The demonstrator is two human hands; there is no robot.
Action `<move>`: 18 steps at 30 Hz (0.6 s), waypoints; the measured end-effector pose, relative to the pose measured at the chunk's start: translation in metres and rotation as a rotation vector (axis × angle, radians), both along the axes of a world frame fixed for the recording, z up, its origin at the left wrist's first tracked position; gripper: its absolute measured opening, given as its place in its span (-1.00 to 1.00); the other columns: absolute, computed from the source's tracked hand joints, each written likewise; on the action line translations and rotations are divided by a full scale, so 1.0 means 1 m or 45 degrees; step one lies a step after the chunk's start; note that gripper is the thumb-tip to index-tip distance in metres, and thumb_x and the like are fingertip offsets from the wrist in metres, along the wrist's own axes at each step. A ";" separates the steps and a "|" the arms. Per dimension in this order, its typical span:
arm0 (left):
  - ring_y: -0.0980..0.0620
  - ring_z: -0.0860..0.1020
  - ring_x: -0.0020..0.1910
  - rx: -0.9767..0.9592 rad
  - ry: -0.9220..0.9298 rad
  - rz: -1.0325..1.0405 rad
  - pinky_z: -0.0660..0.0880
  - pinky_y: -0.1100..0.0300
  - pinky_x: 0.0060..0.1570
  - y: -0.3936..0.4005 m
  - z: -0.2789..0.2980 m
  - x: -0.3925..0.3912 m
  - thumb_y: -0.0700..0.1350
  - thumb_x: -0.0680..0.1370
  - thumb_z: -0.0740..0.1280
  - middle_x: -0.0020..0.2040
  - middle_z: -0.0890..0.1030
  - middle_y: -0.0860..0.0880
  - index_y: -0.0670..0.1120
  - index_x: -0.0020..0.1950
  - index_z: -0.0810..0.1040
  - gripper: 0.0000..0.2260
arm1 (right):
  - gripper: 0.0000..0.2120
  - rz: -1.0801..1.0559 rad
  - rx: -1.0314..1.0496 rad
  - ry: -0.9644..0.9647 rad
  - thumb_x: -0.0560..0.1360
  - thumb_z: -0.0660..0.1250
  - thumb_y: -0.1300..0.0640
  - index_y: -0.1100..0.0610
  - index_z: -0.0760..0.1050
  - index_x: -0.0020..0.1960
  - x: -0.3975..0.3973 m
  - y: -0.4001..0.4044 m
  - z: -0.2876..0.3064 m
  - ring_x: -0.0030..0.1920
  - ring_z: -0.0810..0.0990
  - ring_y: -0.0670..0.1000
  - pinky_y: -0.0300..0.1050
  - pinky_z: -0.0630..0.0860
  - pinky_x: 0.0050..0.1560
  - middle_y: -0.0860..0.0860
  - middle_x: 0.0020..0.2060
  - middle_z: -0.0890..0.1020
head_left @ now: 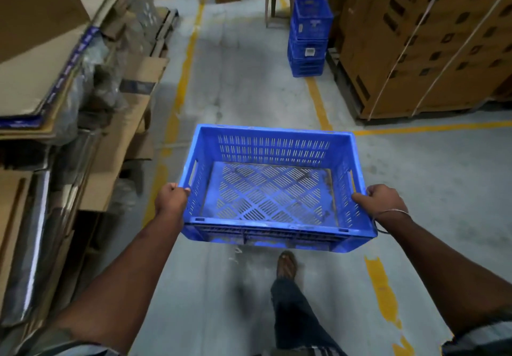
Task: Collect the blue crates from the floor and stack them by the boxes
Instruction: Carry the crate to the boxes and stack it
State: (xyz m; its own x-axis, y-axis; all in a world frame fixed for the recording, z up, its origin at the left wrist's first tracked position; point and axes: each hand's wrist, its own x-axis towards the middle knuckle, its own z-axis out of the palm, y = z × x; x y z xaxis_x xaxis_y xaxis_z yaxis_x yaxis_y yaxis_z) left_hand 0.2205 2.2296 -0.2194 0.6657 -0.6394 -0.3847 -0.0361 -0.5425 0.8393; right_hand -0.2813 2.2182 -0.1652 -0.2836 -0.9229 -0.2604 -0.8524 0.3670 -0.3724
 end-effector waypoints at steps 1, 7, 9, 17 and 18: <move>-0.05 0.49 -0.31 -0.003 -0.005 0.012 0.61 -0.13 -0.22 -0.025 0.005 -0.003 -0.08 0.25 0.43 -0.32 0.54 -0.10 -0.09 -0.29 0.48 -0.83 | -0.56 0.007 -0.002 0.000 0.35 0.39 -0.20 0.20 0.46 -0.34 0.000 -0.028 -0.003 -0.26 0.58 0.21 0.01 0.55 -0.19 0.16 -0.35 0.61; -0.05 0.46 -0.34 -0.031 -0.010 0.066 0.48 0.05 -0.26 -0.186 0.018 -0.011 -0.20 0.40 0.45 -0.35 0.50 -0.11 -0.10 -0.27 0.49 -0.86 | -0.54 0.070 -0.059 -0.026 0.36 0.41 -0.19 0.17 0.38 -0.41 0.003 -0.213 0.004 -0.27 0.56 0.21 -0.02 0.48 -0.25 0.15 -0.40 0.56; -0.05 0.46 -0.34 -0.044 -0.019 0.097 0.48 0.03 -0.26 -0.238 0.020 -0.007 -0.21 0.38 0.44 -0.37 0.49 -0.11 -0.11 -0.32 0.47 -0.84 | -0.53 0.075 -0.075 -0.032 0.35 0.40 -0.22 0.17 0.40 -0.40 0.005 -0.272 0.007 -0.25 0.56 0.22 0.01 0.52 -0.22 0.15 -0.38 0.56; -0.05 0.50 -0.33 -0.043 -0.043 0.092 0.53 0.00 -0.24 -0.456 0.020 0.029 -0.19 0.33 0.45 -0.33 0.57 -0.15 -0.23 -0.18 0.63 -0.86 | -0.53 0.110 -0.174 -0.056 0.37 0.43 -0.18 0.18 0.39 -0.41 0.034 -0.494 0.003 -0.29 0.53 0.20 0.02 0.48 -0.26 0.12 -0.43 0.51; -0.05 0.50 -0.33 -0.039 -0.064 0.082 0.55 -0.02 -0.24 -0.487 0.019 0.033 -0.19 0.33 0.45 -0.33 0.57 -0.16 -0.23 -0.17 0.63 -0.86 | -0.53 0.114 -0.171 -0.064 0.38 0.43 -0.16 0.17 0.37 -0.43 0.039 -0.522 -0.001 -0.29 0.53 0.20 0.01 0.46 -0.27 0.11 -0.45 0.49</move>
